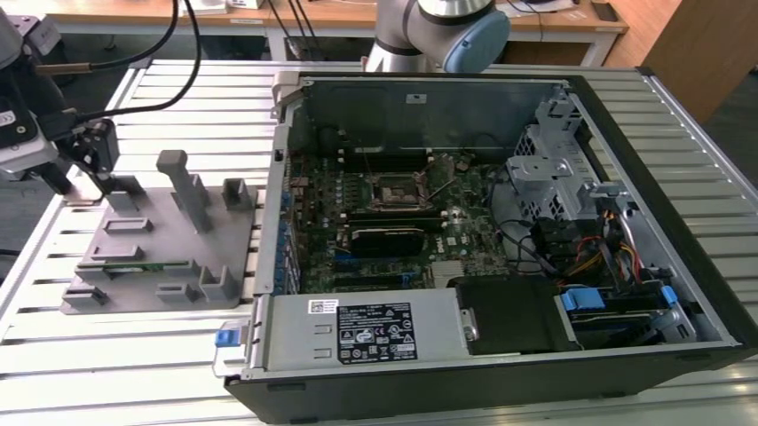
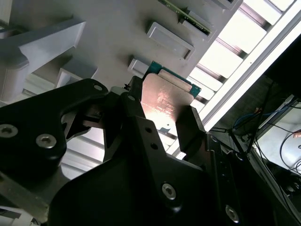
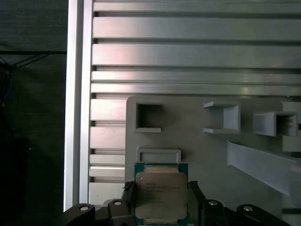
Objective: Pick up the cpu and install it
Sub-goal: 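Pick up the cpu and move it towards the insertion slot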
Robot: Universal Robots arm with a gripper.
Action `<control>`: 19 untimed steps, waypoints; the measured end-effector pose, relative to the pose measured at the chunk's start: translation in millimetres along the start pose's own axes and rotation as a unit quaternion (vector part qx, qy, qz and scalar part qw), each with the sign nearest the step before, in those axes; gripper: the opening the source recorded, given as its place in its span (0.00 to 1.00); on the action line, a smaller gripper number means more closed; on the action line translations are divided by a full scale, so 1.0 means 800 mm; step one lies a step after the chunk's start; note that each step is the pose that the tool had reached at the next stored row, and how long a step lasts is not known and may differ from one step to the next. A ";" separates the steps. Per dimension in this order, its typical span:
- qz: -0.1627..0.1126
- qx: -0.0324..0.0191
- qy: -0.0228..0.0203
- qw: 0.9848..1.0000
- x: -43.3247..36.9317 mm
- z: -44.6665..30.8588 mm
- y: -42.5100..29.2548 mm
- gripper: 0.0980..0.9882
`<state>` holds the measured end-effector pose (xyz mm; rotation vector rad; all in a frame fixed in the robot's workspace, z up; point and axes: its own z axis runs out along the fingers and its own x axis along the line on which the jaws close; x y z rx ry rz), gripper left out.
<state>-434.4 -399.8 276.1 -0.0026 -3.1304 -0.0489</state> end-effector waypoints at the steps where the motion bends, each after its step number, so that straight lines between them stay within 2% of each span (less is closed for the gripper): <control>1: 0.000 0.000 0.000 1.000 0.000 -0.0003 0.0000 0.49; 19: 0.000 0.000 0.000 1.000 0.000 -0.0062 0.0008 0.49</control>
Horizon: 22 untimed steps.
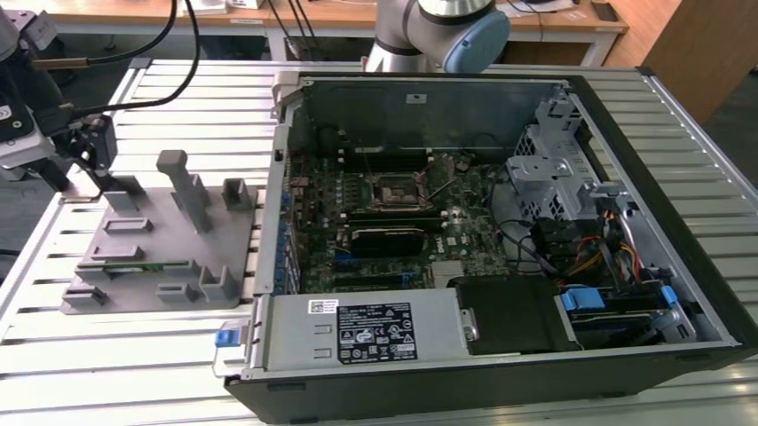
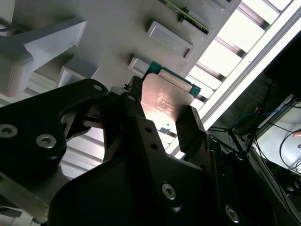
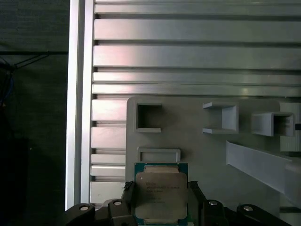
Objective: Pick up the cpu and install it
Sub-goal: 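Pick up the cpu and move it towards the insertion slot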
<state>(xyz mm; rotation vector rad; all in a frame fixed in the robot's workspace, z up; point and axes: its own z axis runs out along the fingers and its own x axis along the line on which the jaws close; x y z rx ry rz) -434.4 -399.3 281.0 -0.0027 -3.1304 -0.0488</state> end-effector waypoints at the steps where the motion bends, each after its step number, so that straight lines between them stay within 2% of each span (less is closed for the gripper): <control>1: 0.000 0.000 0.000 1.000 0.000 -0.0002 0.0001 0.49; 22: 0.000 0.000 0.000 1.000 0.000 -0.0072 0.0023 0.49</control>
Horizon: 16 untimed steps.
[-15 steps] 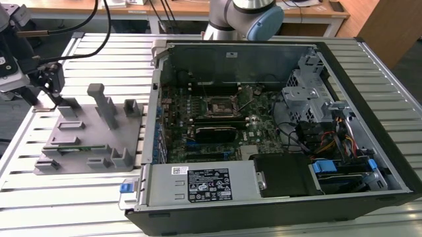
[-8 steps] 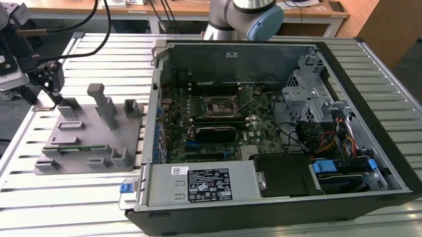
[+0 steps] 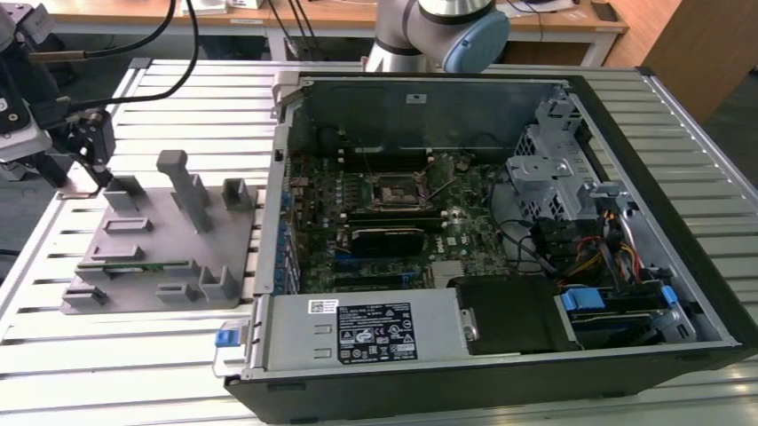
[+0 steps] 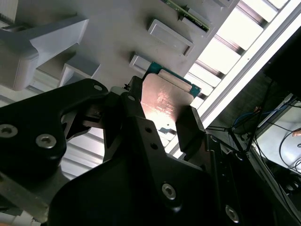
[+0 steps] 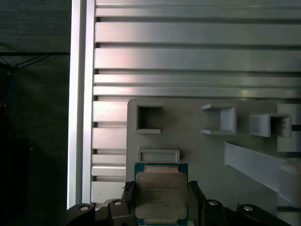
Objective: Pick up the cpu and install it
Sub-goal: 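Pick up the cpu and move it towards the insertion slot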
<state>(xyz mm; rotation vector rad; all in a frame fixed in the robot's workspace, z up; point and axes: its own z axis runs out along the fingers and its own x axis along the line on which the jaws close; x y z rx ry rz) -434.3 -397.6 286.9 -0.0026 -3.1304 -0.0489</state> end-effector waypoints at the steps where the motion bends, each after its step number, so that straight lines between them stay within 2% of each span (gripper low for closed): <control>1: 0.000 0.000 0.000 1.000 0.000 -0.0002 0.0000 0.49; 10: 0.000 0.000 0.000 1.000 0.000 -0.0025 0.0002 0.49; 12: 0.000 0.000 0.000 1.000 0.000 -0.0081 0.0011 0.49; 16: 0.000 0.000 0.000 1.000 0.000 -0.0088 0.0012 0.49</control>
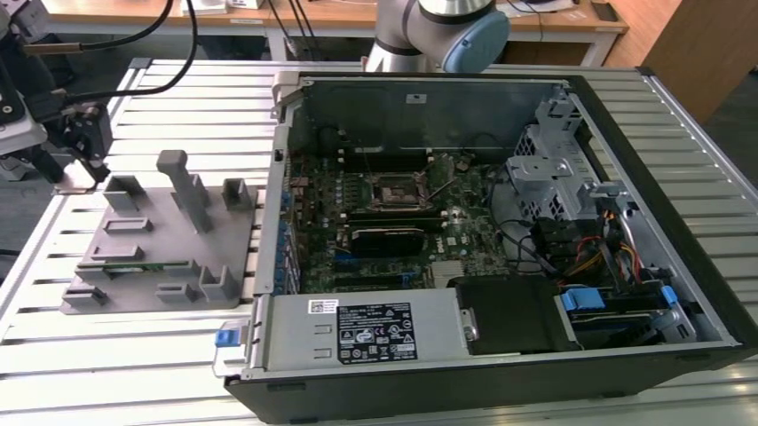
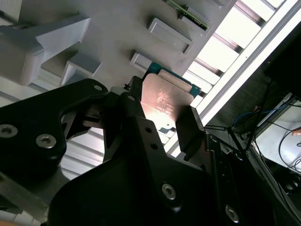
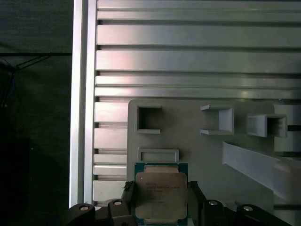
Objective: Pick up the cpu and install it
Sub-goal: 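Pick up the cpu and move it towards the insertion slot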
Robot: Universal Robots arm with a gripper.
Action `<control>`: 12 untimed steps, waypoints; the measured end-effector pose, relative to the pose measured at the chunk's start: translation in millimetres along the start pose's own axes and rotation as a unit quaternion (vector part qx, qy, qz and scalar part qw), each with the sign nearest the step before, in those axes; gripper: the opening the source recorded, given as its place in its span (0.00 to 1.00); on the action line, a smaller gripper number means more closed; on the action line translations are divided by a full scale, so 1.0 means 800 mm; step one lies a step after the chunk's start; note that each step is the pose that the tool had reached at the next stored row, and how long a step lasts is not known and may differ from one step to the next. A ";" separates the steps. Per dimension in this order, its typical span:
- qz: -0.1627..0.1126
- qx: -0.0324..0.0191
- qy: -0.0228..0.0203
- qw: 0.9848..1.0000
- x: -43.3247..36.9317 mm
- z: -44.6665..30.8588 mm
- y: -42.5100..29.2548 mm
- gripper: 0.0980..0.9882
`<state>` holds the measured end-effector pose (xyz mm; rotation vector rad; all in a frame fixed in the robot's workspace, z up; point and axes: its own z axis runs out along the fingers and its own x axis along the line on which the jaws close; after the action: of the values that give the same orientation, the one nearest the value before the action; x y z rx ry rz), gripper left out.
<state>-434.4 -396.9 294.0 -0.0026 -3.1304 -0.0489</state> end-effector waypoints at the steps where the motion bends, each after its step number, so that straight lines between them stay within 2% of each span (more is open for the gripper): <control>1: 0.000 0.000 0.000 1.000 0.000 -0.0002 0.0000 0.49; 3: 0.000 0.000 0.000 1.000 0.000 -0.0006 0.0001 0.49; 5: 0.000 0.000 0.000 1.000 0.000 -0.0050 0.0003 0.49; 12: 0.000 0.000 0.000 1.000 0.000 -0.0064 0.0003 0.49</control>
<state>-434.4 -396.8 299.1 -0.0027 -3.1305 -0.0489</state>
